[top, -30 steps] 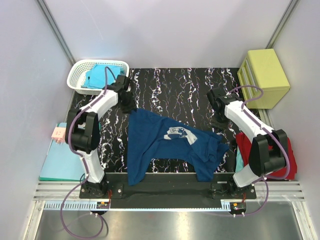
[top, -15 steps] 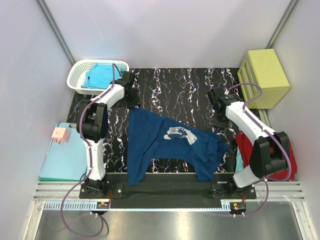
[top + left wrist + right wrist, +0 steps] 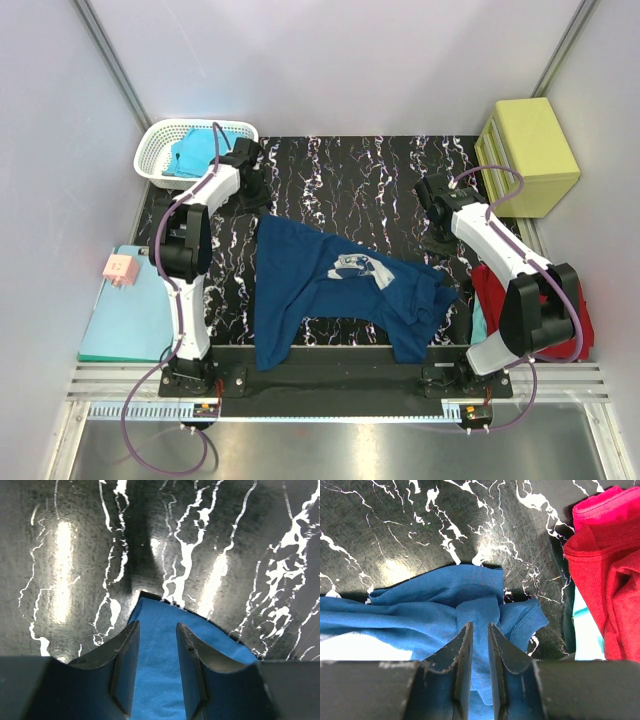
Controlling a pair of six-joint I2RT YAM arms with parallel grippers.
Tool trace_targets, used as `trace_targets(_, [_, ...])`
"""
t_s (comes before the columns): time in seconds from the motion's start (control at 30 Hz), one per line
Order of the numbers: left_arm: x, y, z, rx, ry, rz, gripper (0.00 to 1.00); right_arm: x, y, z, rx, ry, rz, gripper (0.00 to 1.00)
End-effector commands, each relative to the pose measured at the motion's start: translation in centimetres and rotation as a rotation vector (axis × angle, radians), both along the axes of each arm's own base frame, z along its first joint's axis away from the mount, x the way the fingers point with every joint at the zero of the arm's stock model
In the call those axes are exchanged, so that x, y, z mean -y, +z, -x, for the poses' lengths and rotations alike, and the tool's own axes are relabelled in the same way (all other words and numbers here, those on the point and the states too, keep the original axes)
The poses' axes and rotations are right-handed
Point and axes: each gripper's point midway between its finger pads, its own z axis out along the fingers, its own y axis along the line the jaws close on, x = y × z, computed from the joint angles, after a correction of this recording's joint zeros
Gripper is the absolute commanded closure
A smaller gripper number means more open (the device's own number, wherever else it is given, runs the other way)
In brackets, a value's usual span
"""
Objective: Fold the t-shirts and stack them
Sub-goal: Flatten out the tshirt
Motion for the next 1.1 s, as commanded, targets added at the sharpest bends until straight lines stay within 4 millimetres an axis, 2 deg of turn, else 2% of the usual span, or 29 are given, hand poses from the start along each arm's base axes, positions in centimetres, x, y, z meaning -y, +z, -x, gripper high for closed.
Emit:
trace_targets(0.0, [-0.8,-1.2,-0.2,-0.013,0.008,-0.022,0.6,0.3,0.6,-1.3,0.042,-0.002,0.019,0.75])
trace_targets(0.27, [-0.5,-3.2,0.0,-0.056,0.002,-0.008,0.62,0.2,0.8,-1.5,0.048,0.0,0.016,0.75])
trace_targets(0.4, [-0.5,-3.6,0.0,-0.062,0.001,-0.007,0.67,0.2,0.8,-1.4,0.047,0.0,0.017,0.75])
trace_targets(0.43, [-0.5,-3.7,0.0,-0.064,-0.001,-0.005,0.7,0.2,0.8,-1.5,0.05,0.0,0.016,0.75])
trace_targets(0.47, [-0.5,-3.6,-0.1,-0.061,-0.001,-0.005,0.81,0.2,0.8,-1.4,0.049,0.0,0.017,0.75])
trace_targets(0.53, [-0.4,-3.3,-0.1,-0.056,-0.002,0.001,0.97,0.2,0.8,-1.5,0.051,-0.002,0.017,0.75])
trace_targets(0.57, [-0.3,-3.2,0.0,-0.055,-0.002,0.002,1.0,0.2,0.8,-1.4,0.049,-0.001,0.016,0.75])
trace_targets(0.7, [-0.5,-0.2,-0.1,0.023,0.021,0.01,1.0,0.1,0.9,-1.4,0.056,0.001,0.012,0.75])
trace_targets(0.73, [-0.3,2.3,-0.1,0.079,0.026,0.014,1.0,0.1,0.9,-1.4,0.058,-0.001,0.01,0.75])
trace_targets(0.83, [0.4,5.2,1.4,0.138,0.002,0.001,1.0,0.0,0.8,-1.4,0.064,-0.002,0.001,0.75])
trace_targets(0.87, [0.7,6.9,2.5,0.168,-0.007,0.004,1.0,-0.1,0.7,-1.3,0.059,-0.002,-0.004,0.75])
trace_targets(0.93, [1.9,8.4,4.3,0.193,-0.037,0.01,1.0,-0.3,0.6,-1.3,0.061,-0.005,-0.016,0.75])
trace_targets(0.97, [2.1,9.2,5.8,0.208,-0.049,0.016,1.0,-0.4,0.6,-1.4,0.063,-0.004,-0.023,0.75])
trace_targets(1.07, [3.3,9.1,9.6,0.175,-0.094,0.013,1.0,-0.7,0.5,-1.5,0.067,0.0,-0.035,0.76])
